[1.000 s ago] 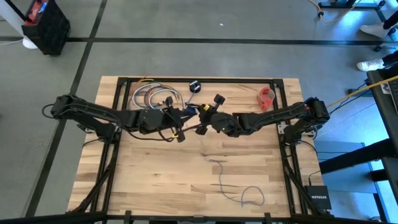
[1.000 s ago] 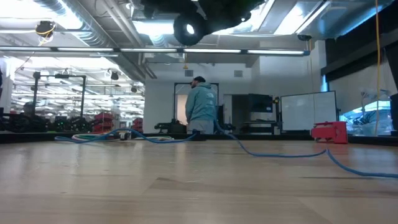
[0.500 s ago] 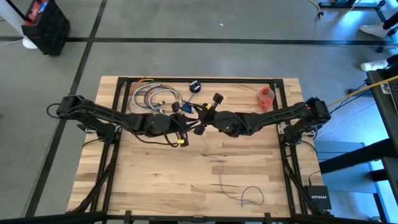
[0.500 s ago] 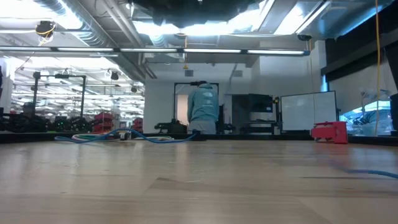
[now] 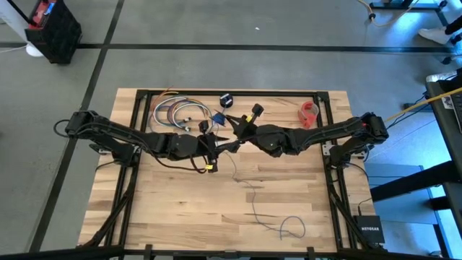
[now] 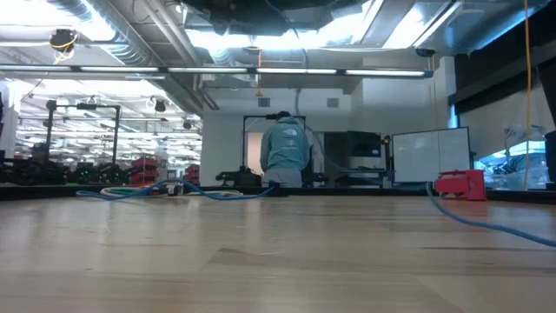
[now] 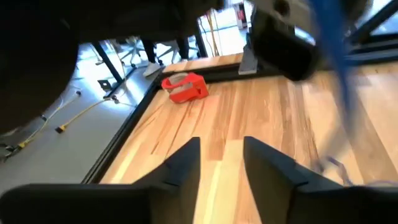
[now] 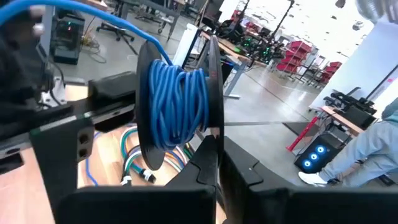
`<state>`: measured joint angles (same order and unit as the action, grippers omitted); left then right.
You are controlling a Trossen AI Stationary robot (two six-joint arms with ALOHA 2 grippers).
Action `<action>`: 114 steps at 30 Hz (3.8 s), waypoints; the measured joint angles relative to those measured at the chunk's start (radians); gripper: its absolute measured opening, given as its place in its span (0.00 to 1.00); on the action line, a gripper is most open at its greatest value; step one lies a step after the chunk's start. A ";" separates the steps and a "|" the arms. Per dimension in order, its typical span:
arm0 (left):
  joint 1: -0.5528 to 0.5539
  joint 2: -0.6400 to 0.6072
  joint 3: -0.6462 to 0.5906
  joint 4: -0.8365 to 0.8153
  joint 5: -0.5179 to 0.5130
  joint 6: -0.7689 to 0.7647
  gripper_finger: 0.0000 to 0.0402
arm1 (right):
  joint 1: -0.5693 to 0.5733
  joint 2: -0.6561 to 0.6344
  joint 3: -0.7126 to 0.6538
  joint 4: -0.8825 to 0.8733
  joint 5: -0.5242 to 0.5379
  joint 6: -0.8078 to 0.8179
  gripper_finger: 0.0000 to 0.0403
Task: Coil cords
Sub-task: Coil the blue wire onto the black spool
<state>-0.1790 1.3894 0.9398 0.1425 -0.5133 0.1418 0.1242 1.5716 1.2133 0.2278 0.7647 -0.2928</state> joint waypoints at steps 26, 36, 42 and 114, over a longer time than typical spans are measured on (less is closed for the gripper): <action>-0.031 -0.233 0.001 -0.231 0.228 -0.147 0.34 | 0.000 0.000 -0.001 0.008 0.010 -0.027 0.01; -0.029 -0.185 0.000 -0.154 0.218 -0.107 0.31 | 0.000 0.000 -0.001 0.008 0.009 -0.030 0.01; -0.019 -0.176 0.001 -0.132 0.218 -0.093 0.19 | 0.000 0.000 -0.001 0.009 -0.009 -0.029 0.01; 0.081 -0.030 0.043 -0.057 0.164 -0.059 0.00 | 0.021 -0.022 -0.002 0.164 -0.210 -0.032 0.01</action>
<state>-0.0978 1.3590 0.9825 0.0852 -0.3492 0.0829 0.1453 1.5498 1.2118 0.3917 0.5551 -0.3250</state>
